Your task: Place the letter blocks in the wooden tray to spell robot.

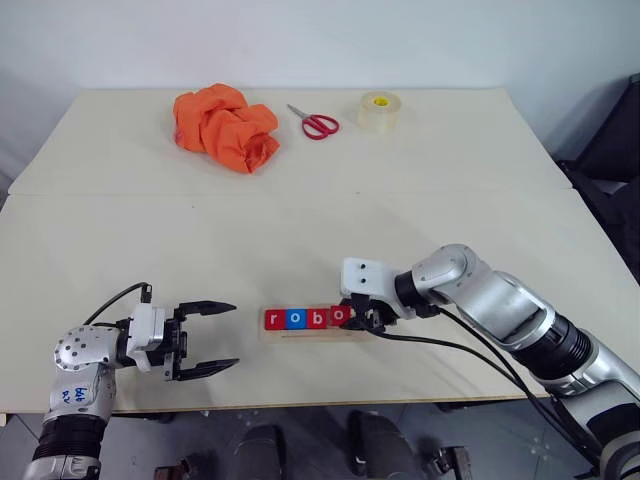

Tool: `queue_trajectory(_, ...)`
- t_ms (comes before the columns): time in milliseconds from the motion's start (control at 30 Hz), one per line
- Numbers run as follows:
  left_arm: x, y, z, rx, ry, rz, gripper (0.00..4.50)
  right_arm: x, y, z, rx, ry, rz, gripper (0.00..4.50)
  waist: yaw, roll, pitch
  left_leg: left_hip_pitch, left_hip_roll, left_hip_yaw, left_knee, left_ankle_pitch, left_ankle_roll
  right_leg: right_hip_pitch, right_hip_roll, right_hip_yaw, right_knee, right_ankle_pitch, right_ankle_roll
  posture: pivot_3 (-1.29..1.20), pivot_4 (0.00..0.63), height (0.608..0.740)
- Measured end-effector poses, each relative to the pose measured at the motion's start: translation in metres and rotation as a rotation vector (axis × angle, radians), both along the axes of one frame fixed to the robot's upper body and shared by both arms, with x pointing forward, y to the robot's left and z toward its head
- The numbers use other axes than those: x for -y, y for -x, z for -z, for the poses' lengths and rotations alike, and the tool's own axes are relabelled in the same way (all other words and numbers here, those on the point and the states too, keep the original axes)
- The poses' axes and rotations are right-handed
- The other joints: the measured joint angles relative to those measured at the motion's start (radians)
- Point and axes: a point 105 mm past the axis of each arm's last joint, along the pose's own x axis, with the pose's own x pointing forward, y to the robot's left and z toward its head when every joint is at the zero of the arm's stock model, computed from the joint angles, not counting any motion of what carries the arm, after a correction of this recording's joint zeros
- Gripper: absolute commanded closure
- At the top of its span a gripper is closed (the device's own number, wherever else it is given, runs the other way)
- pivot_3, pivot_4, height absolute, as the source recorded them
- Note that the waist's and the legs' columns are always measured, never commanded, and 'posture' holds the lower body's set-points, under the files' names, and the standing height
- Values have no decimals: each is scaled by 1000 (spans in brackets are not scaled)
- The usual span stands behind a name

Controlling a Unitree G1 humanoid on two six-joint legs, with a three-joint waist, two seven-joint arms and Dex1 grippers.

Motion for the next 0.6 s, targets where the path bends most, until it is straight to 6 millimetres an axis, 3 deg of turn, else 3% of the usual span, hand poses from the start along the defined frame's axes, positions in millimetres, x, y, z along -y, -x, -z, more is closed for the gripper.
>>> queue_trajectory(133,0,0,0,0,2,0,0,-2,1,0,-3,-2,-16,3051,0,0,0,0,0,0,0,0,0,0,0,0,0,0,0,0,150,740)
queue_trajectory(433,2,0,0,1,8,1,0,-8,3,0,-9,-12,-33,22,0,0,0,0,0,0,0,0,0,0,0,0,0,0,0,0,150,740)
queue_trajectory(600,3,-1,0,4,17,3,0,-8,4,-2,-8,-12,-37,7,0,0,0,0,0,0,0,0,0,0,0,0,0,0,0,0,150,740)
